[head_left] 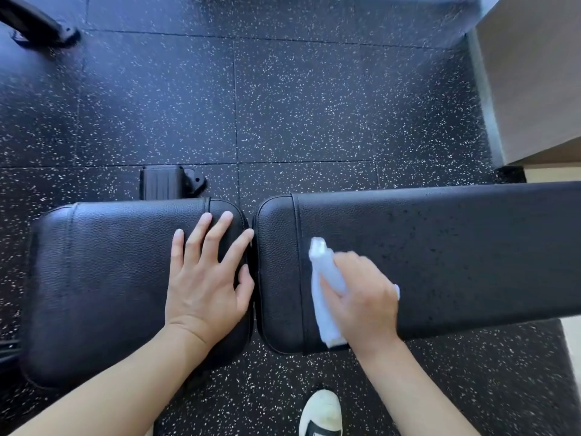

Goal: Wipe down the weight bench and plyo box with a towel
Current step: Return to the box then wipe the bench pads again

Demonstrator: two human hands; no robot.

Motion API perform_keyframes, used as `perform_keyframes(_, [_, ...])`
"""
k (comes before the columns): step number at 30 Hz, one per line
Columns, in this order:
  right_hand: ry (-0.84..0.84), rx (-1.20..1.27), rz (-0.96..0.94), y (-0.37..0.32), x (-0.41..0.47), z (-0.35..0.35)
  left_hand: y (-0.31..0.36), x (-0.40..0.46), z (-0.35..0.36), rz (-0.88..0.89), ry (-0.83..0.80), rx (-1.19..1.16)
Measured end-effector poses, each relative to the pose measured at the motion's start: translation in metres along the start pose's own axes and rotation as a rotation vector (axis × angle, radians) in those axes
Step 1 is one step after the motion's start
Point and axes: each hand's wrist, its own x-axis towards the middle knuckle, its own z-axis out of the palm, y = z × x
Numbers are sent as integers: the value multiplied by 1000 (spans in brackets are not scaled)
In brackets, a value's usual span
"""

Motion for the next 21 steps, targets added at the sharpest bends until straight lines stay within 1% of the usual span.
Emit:
perform_keyframes(2, [-25, 25, -89, 11, -38, -18, -1, 1, 0, 5, -5, -5])
perform_keyframes(4, [-37, 44, -180, 14, -53, -24, 0, 0, 1, 3, -11, -10])
perform_keyframes(7, [-55, -4, -262, 11, -19, -8, -1, 0, 1, -3, -15, -15])
perform_keyframes(8, [-53, -24, -254, 8, 2, 3, -2, 0, 1, -3, -15, -17])
perform_keyframes(10, [-13, -38, -172, -5, 50, 25, -3, 0, 2, -3, -20, -8])
perform_keyframes(13, [42, 71, -24, -28, 116, 48, -1, 0, 2, -5, -27, -6])
perform_keyframes(15, [46, 95, 0, -36, 136, 54, 0, 1, 1, -3, -32, -4])
perform_keyframes(18, [54, 109, -17, -39, 121, 50, 1, 1, 0, -5, -34, 1])
perform_keyframes(21, [26, 68, -86, -44, 56, 37, -1, 0, 0, -5, -31, 8])
